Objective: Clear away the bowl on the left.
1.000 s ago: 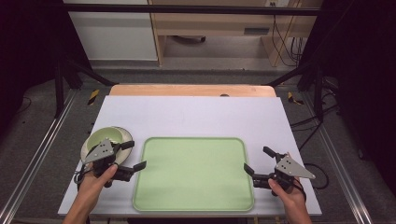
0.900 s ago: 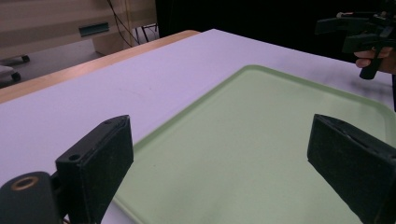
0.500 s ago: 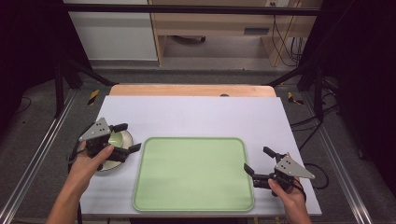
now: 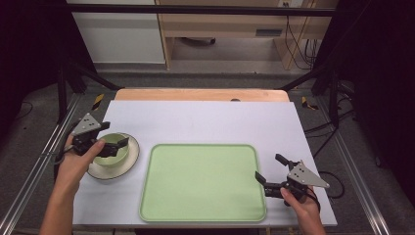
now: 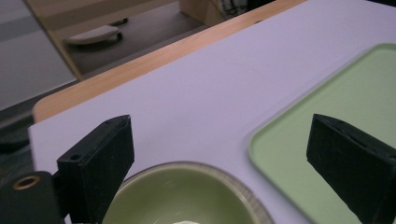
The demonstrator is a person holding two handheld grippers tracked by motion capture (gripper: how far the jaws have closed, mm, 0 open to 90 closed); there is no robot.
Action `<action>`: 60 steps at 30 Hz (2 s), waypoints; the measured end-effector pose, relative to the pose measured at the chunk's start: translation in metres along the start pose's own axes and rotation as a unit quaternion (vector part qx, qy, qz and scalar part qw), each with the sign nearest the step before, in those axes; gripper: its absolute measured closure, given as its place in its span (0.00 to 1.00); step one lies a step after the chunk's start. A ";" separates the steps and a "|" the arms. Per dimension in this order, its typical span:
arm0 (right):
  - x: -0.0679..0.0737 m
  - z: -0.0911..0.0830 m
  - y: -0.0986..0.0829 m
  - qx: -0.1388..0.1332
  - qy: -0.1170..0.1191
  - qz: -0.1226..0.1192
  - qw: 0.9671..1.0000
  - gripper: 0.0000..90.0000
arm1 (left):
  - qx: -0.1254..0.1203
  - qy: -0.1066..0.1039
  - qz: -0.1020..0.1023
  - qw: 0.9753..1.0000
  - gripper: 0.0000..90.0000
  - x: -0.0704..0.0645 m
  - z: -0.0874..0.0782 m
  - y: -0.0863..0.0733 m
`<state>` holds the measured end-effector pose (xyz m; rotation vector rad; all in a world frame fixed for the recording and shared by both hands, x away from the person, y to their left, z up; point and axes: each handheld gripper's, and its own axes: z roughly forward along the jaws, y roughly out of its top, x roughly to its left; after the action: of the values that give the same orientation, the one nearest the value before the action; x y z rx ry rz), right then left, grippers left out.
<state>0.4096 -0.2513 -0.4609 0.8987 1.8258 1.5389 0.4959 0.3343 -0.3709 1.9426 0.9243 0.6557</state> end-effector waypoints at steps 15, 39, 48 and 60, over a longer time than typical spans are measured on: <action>0.001 0.000 0.001 0.000 -0.003 -0.002 1.000 0.05 | 0.017 0.056 -0.062 0.996 0.09 0.034 -0.016 -0.029; 0.004 0.002 0.000 0.003 0.000 0.000 1.000 0.05 | 0.153 0.111 -0.145 0.971 0.37 0.044 0.003 -0.054; 0.003 0.002 0.000 0.006 0.002 -0.001 1.000 0.05 | 0.161 0.098 -0.187 0.964 0.56 0.045 0.010 -0.063; 0.004 0.004 -0.001 0.011 0.002 -0.001 1.000 0.05 | 0.165 0.095 -0.207 0.960 0.65 0.049 0.009 -0.067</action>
<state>0.4102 -0.2465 -0.4628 0.9035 1.8503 1.5232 0.5075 0.3928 -0.4292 1.8990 1.5916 0.4654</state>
